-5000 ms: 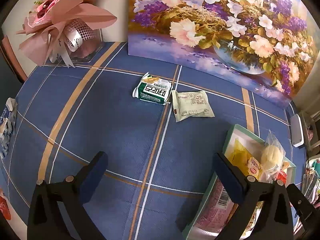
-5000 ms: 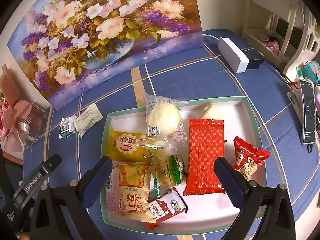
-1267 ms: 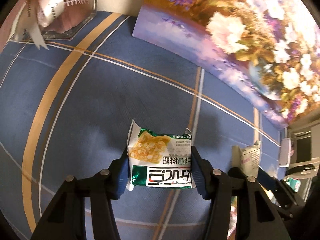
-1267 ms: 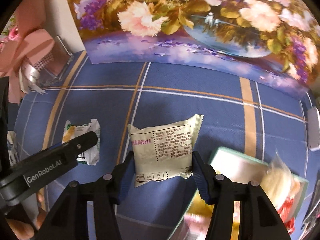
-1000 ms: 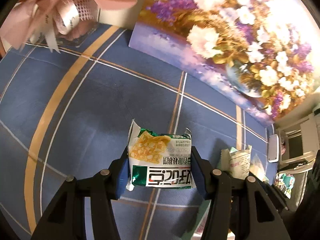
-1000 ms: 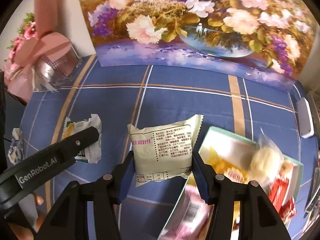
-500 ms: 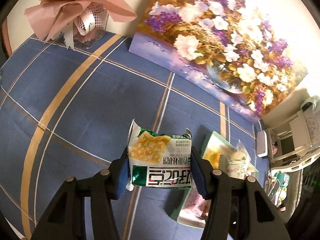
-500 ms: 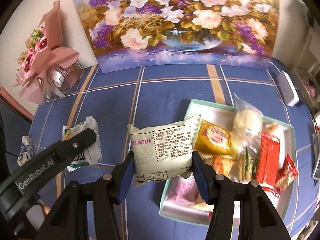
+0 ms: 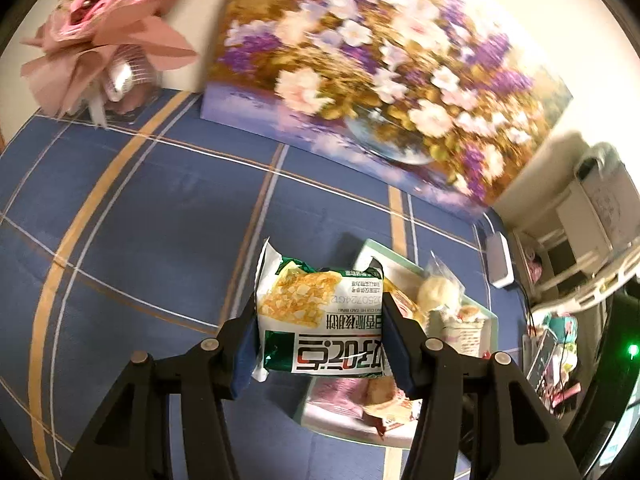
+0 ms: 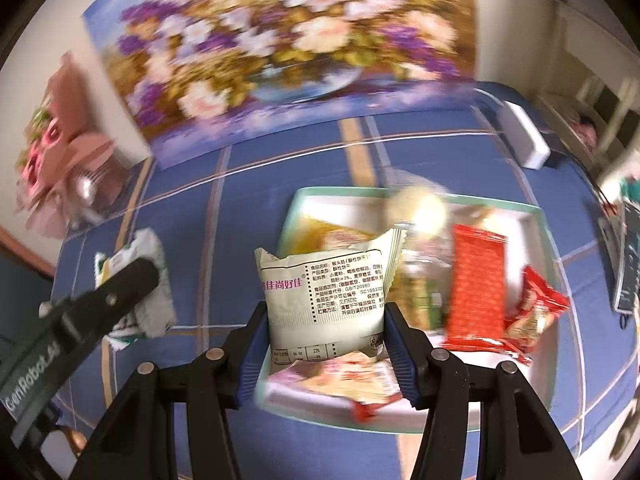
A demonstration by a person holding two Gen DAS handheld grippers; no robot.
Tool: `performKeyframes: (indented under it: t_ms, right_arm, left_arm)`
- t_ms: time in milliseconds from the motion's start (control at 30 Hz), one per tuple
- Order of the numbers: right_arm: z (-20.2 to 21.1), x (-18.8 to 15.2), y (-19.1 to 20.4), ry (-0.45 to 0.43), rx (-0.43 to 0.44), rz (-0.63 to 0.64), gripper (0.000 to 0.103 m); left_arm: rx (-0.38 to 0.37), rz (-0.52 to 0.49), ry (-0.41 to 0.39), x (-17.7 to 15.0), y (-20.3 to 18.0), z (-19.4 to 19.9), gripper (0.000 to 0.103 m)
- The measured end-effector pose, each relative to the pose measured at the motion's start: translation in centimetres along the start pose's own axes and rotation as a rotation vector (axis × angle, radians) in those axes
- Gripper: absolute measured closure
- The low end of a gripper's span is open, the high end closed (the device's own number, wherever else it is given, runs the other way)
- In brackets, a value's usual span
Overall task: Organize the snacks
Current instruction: 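Carry box pack with left tool while right tool carries white pouch over tray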
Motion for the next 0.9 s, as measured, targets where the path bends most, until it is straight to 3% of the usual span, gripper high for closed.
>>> performKeyframes:
  t_ms: [433,633,900]
  right_arm:
    - [2.4,0.6,-10.2,-0.044,-0.127,-0.188,0.044]
    - [3.7,0.8,-12.1,-0.073,-0.133,-0.229,0.043]
    - [2.8,0.9,-12.7,-0.057,-0.112,-0.248,0.043]
  left_arm:
    - [-0.099,-0.181,0.075,-4.2,-7.4,-1.5,0.046]
    - [-0.139,-0.241,0.083,-5.7,-10.0,-1.7,0.046]
    - [-0.141,-0.239,0.094,-5.7,-10.2,-3.2,0.046]
Point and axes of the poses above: each gripper's, at about its wrist camera, not at the fingertips, and z roughly against the way its jaws point, y to its left, x to its top, the point moved 2 cm from there along -z, roughly the way its jaws point, and after that the axes turned 11 degrees about -y, right-handed, at the moved point
